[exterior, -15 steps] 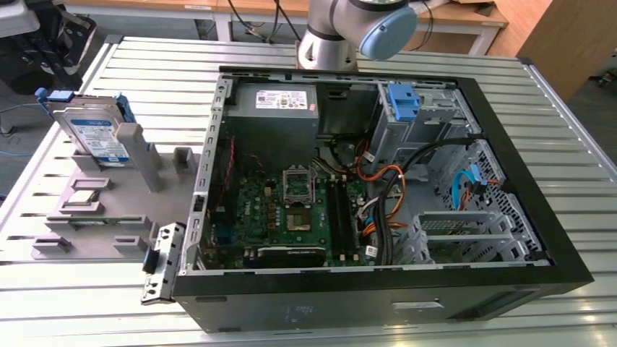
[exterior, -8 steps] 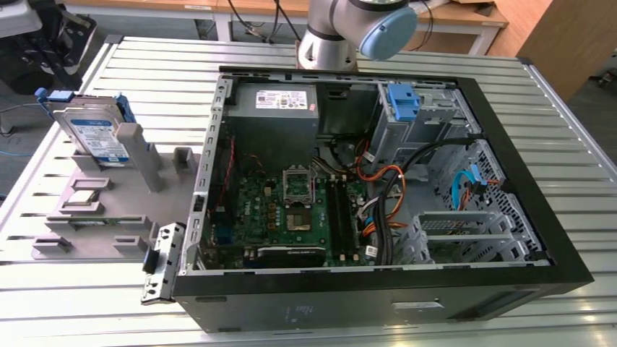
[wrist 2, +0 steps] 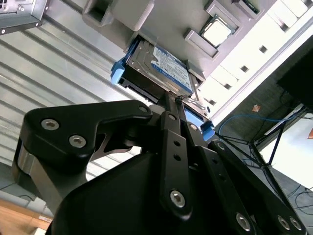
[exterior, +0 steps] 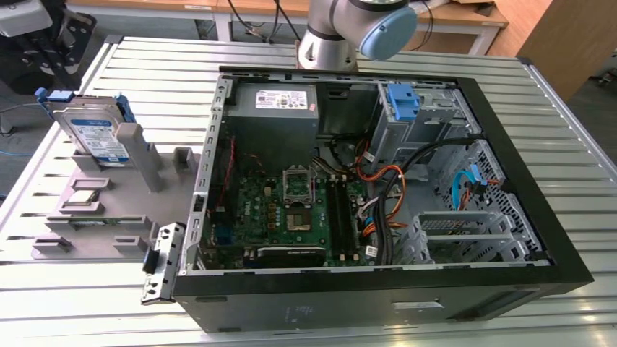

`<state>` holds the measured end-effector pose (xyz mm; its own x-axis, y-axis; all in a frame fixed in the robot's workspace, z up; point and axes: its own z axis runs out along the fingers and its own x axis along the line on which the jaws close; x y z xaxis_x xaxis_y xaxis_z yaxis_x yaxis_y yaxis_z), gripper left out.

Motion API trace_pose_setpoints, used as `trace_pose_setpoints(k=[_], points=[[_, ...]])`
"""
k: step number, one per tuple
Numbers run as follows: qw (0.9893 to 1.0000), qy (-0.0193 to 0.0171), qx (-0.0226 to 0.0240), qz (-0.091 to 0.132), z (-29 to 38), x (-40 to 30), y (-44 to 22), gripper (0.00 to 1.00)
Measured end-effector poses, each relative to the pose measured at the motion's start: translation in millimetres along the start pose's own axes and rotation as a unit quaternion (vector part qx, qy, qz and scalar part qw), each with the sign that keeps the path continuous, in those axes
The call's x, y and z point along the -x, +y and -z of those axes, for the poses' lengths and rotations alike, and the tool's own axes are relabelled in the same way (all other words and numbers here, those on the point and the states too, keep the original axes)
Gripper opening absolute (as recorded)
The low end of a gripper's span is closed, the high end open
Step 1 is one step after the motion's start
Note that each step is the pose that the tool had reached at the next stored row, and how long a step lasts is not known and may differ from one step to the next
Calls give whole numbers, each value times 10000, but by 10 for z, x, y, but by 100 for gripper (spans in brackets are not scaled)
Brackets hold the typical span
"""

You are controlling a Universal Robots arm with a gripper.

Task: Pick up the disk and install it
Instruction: 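Pick up the disk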

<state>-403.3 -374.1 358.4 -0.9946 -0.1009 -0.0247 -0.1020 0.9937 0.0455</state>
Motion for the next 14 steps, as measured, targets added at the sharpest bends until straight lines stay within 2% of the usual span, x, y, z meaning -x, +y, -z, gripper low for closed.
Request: trace_pose_setpoints(k=[5, 14], points=[[9994, 15, 8, 335, 0, 0, 0, 10], [9994, 16, 8, 342, -1, 0, 0, 10]])
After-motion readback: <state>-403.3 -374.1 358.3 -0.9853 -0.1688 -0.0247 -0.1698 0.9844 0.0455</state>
